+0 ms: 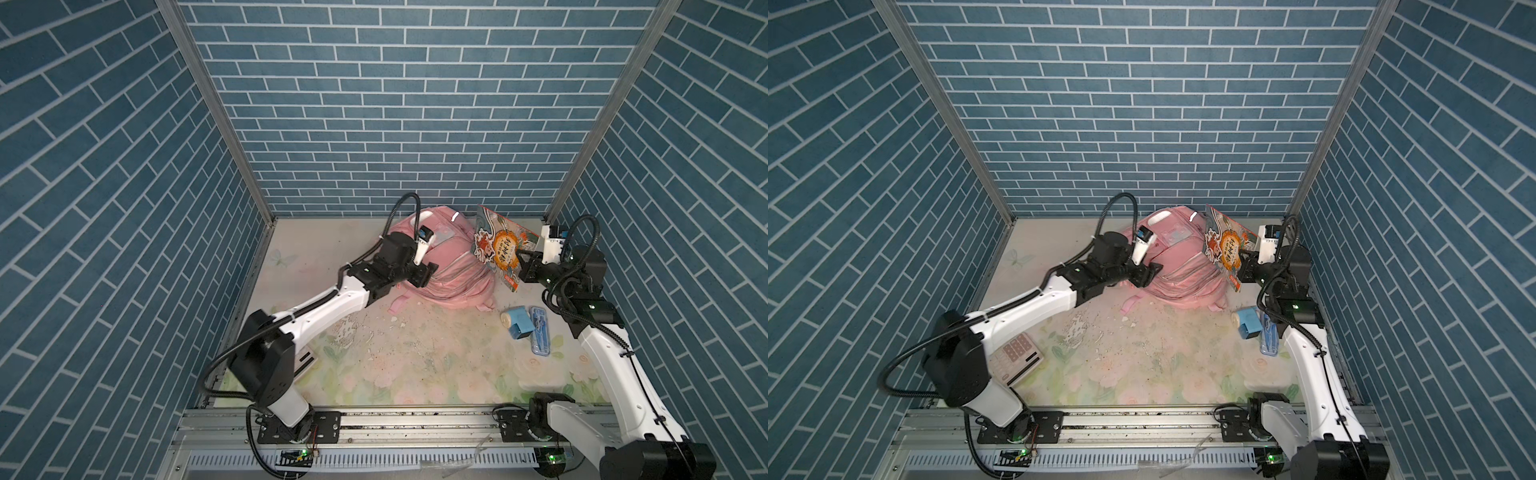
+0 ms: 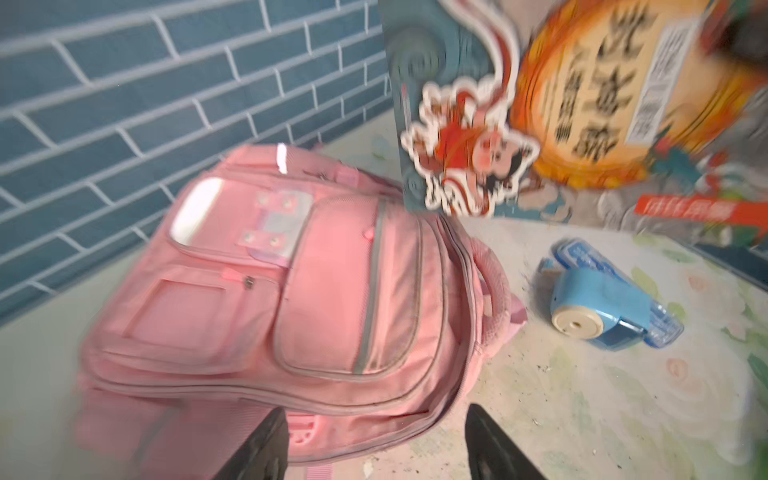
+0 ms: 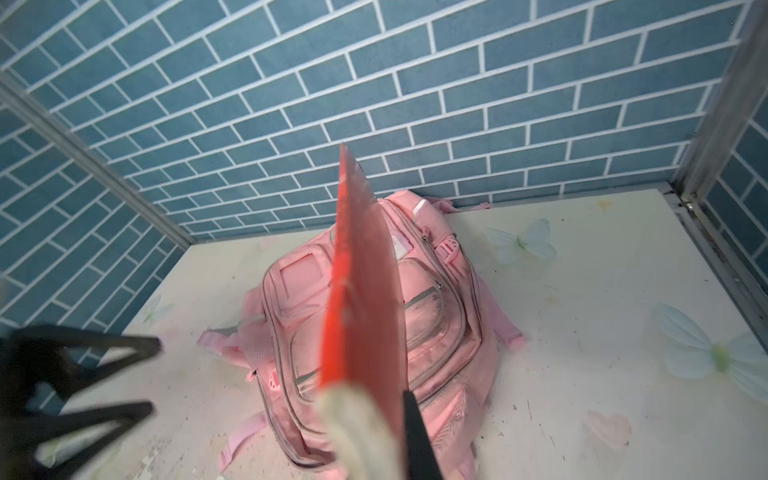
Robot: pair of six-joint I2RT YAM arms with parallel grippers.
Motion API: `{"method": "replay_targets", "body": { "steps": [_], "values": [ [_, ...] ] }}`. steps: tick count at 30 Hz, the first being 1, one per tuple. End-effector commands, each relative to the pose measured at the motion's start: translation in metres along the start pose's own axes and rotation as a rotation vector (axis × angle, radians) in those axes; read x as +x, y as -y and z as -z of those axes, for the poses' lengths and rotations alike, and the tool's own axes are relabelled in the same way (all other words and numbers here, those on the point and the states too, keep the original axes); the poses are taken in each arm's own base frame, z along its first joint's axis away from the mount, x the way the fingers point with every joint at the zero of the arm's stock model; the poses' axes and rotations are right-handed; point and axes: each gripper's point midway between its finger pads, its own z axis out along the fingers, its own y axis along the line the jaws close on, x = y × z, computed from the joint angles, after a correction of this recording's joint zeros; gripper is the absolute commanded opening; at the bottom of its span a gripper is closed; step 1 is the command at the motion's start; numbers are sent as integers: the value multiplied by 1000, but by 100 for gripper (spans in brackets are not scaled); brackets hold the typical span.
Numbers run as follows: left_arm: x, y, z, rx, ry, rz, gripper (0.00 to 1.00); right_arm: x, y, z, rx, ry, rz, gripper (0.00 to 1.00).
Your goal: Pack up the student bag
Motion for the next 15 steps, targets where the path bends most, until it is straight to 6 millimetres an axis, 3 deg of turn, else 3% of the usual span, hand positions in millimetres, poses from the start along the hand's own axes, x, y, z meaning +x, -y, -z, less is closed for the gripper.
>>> {"method": "replay_targets", "body": {
  "steps": [1,8,15],
  "values": [
    [1,24,-31,30,23,-19,68,-27,-6,18,5,137,-42,0],
    [24,15,-90,-56,-61,-13,68,-10,0,30,38,140,-12,0],
    [38,-6,-118,-195,-97,1,70,5,1,18,14,102,-13,0]
  ]
}}
